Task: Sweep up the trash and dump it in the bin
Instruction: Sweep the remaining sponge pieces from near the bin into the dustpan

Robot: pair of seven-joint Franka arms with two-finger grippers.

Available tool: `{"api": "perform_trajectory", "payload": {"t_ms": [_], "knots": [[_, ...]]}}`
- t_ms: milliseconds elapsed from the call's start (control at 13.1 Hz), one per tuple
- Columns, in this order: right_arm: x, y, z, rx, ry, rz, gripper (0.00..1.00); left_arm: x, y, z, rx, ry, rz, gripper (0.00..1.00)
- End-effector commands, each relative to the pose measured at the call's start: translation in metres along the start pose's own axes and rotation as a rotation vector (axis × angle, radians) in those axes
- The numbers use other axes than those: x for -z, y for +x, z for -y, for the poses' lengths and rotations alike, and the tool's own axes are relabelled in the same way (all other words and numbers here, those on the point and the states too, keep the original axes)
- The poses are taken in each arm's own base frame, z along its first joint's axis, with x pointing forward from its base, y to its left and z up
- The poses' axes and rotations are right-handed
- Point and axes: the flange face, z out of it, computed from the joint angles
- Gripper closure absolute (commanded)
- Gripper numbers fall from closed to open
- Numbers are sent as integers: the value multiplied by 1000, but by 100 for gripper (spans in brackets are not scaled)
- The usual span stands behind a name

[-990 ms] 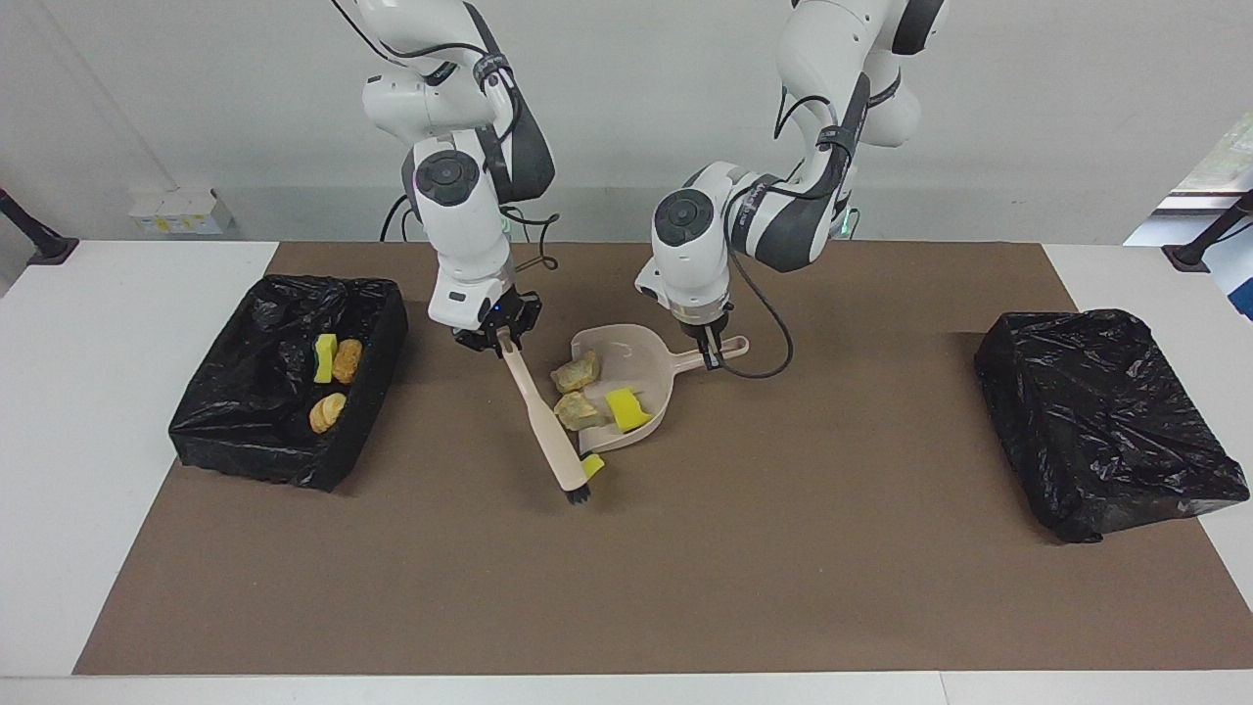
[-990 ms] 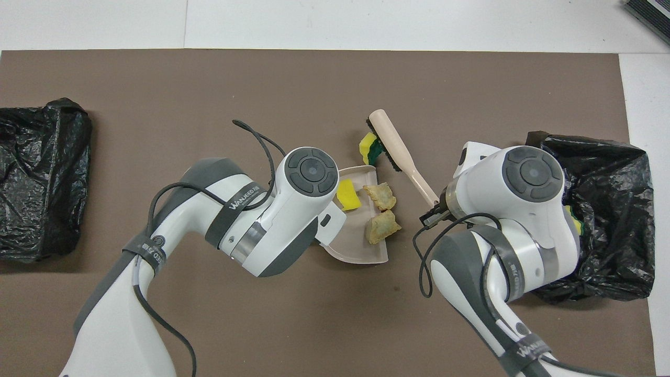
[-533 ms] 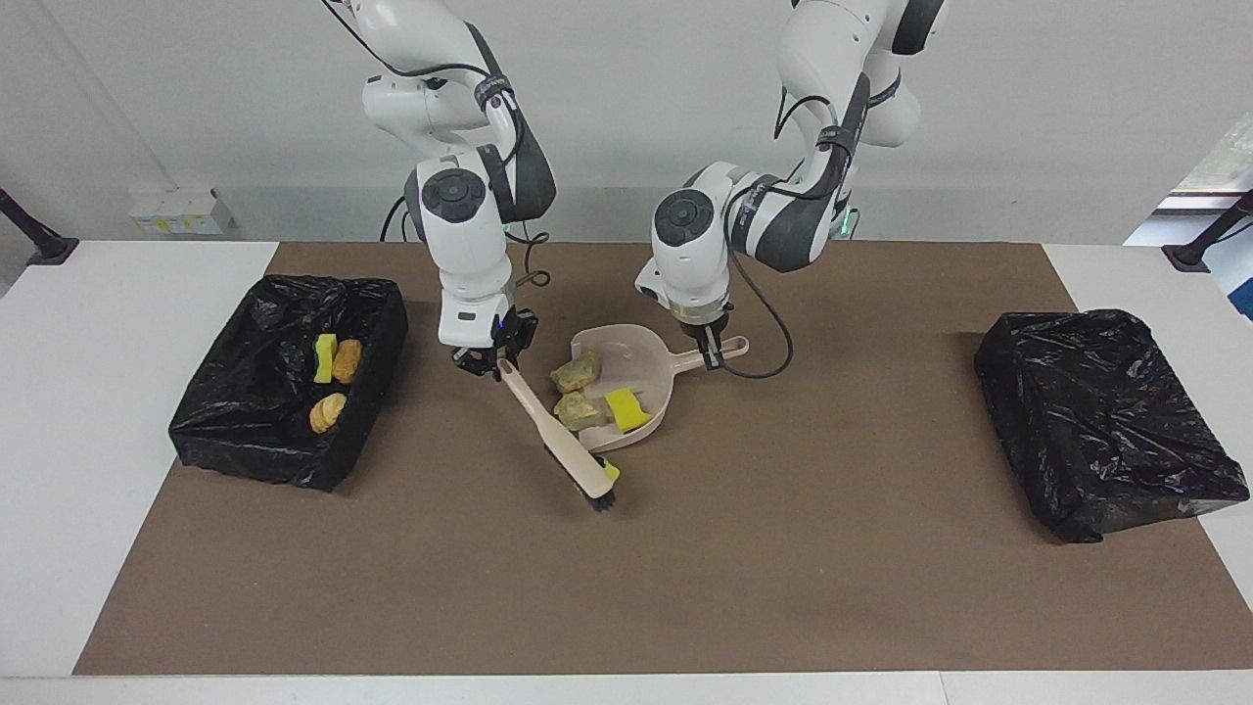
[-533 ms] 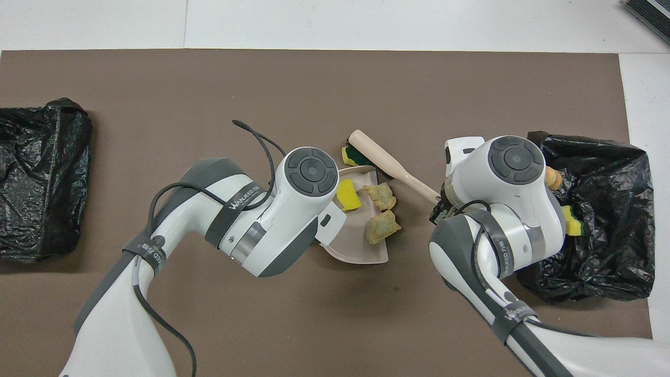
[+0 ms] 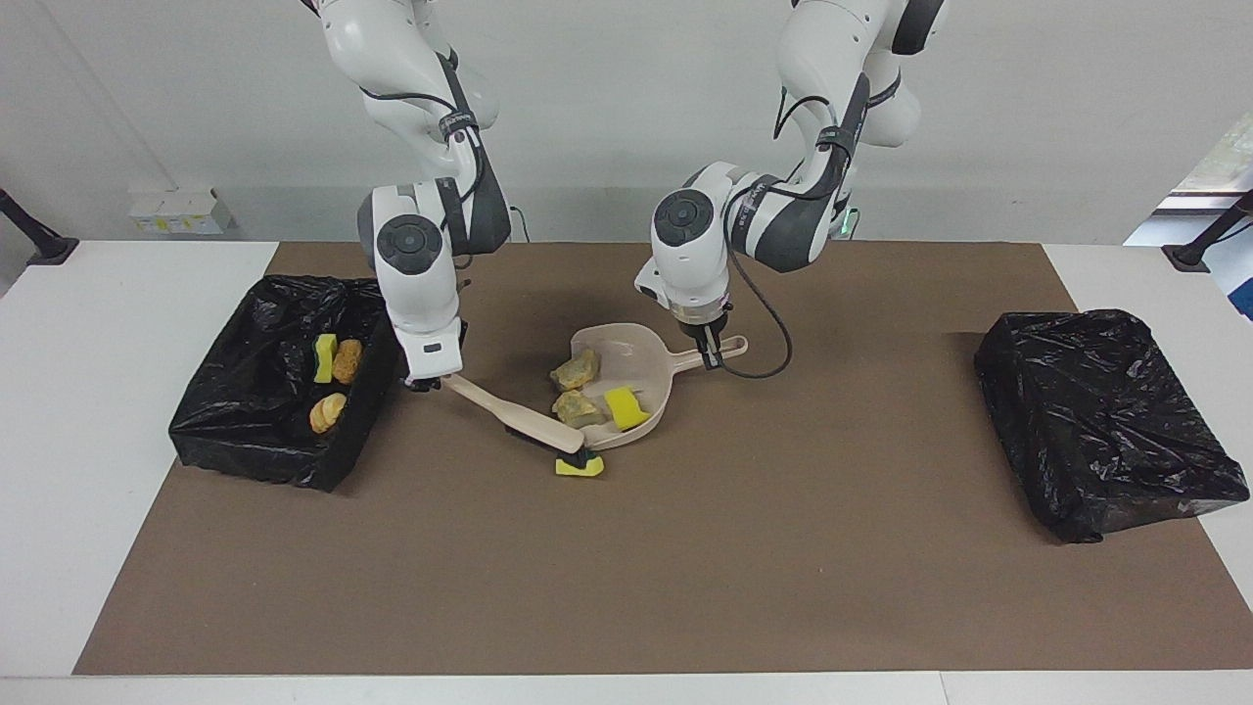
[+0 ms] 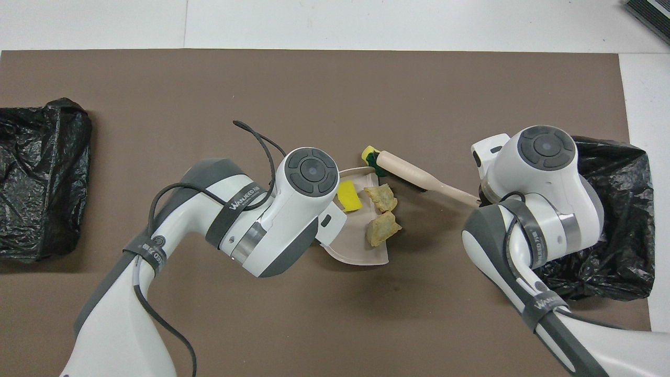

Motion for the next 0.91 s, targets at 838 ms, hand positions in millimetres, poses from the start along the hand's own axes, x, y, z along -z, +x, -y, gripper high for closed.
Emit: {"api": "perform_trajectory", "payload": {"t_ms": [838], "knots": [[46,-46,27,-368,10,39,100,-1,-6,0,14,3,-16,100]]}}
